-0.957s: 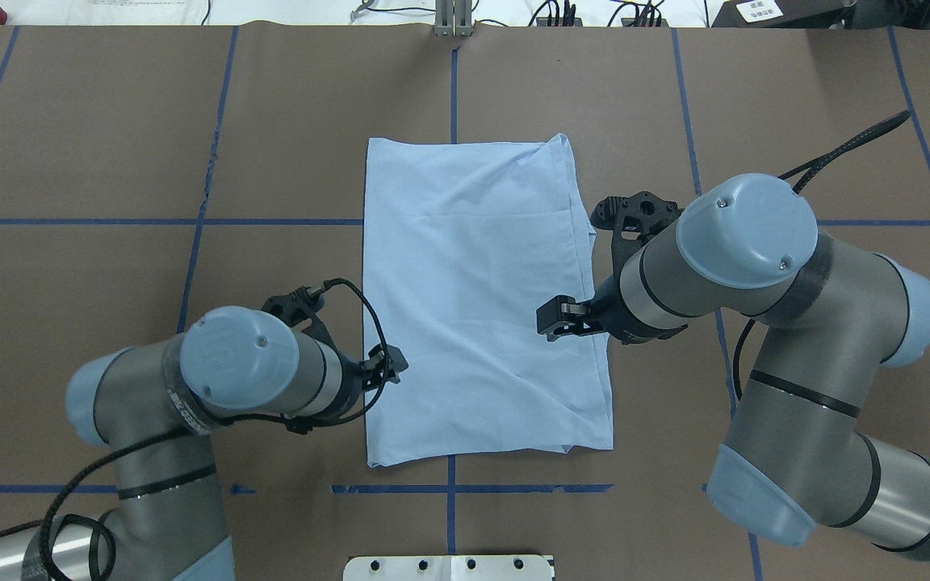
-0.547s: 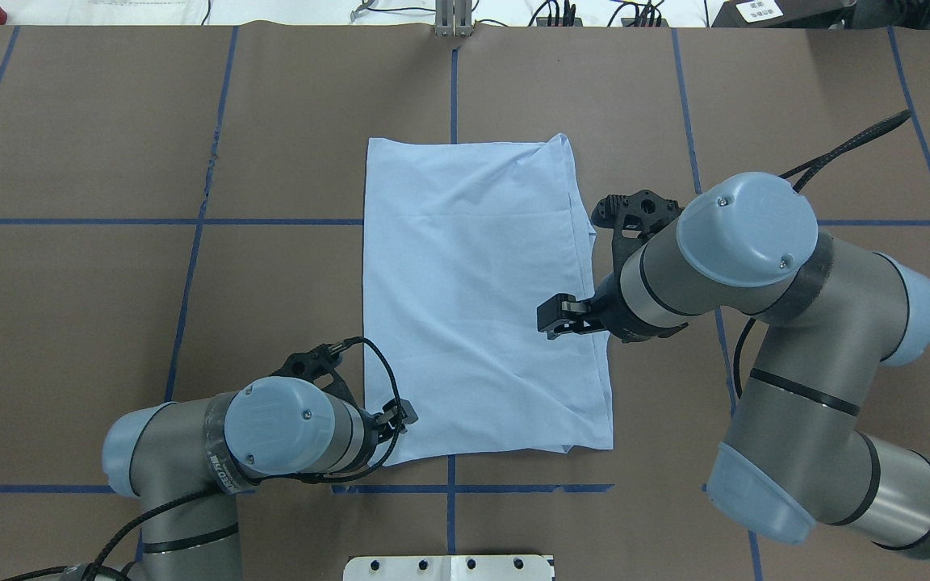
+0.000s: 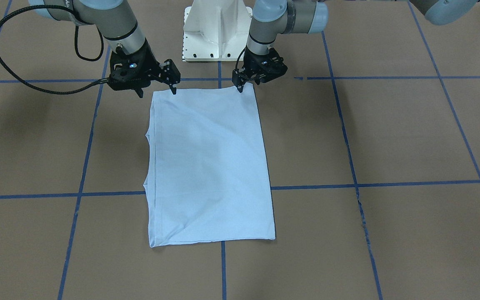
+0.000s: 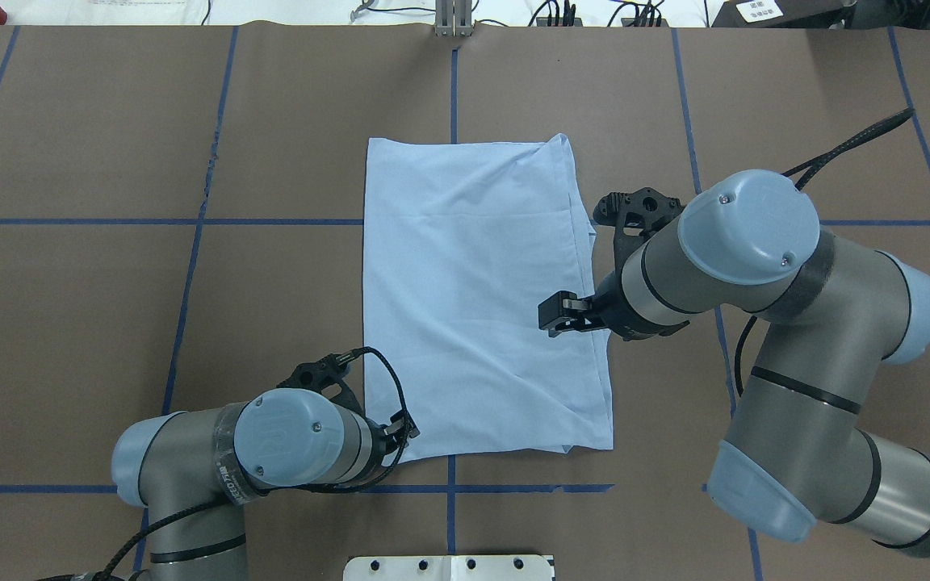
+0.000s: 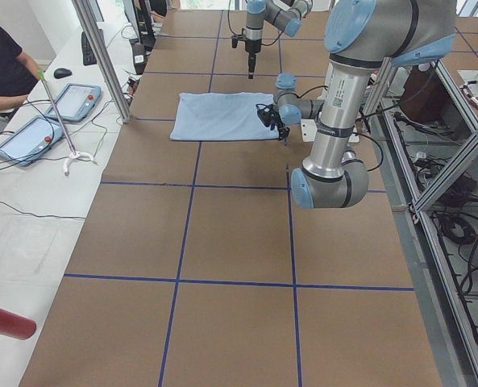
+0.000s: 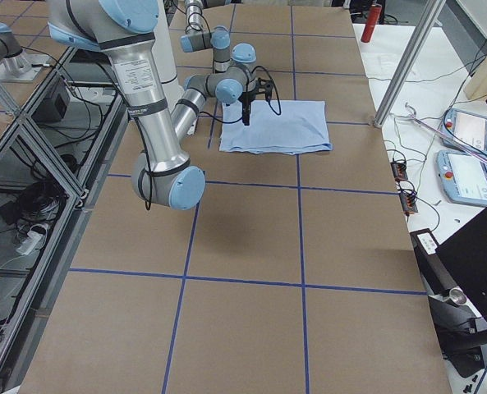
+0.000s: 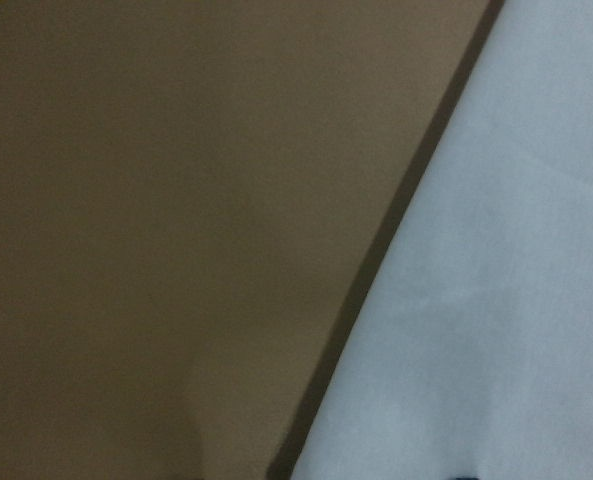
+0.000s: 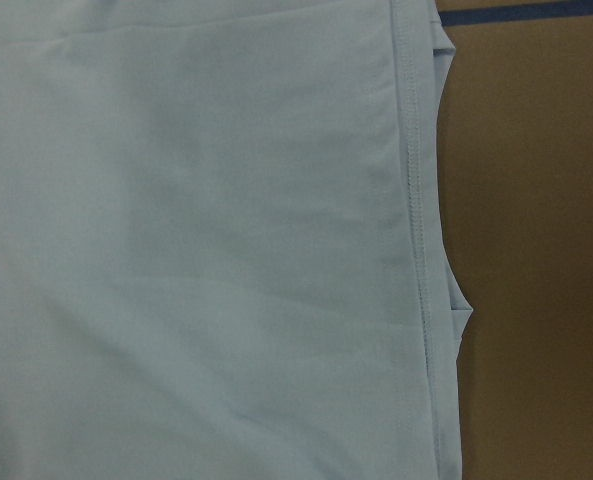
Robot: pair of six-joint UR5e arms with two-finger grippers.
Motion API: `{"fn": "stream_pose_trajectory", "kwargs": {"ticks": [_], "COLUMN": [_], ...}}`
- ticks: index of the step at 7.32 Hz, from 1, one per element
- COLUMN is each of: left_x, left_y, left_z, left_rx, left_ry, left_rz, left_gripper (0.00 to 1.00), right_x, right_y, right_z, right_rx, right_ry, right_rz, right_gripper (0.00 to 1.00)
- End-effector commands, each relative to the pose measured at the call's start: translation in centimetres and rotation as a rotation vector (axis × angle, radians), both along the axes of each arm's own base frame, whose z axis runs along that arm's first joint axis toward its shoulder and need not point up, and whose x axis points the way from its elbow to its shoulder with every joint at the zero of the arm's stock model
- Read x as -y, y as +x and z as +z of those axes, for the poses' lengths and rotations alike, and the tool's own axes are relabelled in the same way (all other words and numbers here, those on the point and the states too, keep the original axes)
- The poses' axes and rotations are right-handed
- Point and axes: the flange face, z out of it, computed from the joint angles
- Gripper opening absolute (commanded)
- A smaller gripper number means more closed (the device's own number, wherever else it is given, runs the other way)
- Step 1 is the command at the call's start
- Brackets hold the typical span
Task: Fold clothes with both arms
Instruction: 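Move the left gripper to the shirt's near corner while the right holds still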
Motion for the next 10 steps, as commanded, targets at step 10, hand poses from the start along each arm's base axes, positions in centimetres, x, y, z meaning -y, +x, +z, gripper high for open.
{"fn": "stream_pose_trajectory", "kwargs": {"ticks": [10], "left_x": [0.28], "left_y": [0.58], "left_z": [-0.13], "left_rx": [0.006], "left_ry": [0.009], "left_rz": [-0.013], "left_gripper": [0.52], "right_x": [0.42], "right_y": [0.31], "right_z": [0.46], "right_rx": [-0.008], "right_ry": [-0.006], "right_rz": [0.008], "right_gripper": [1.0]}}
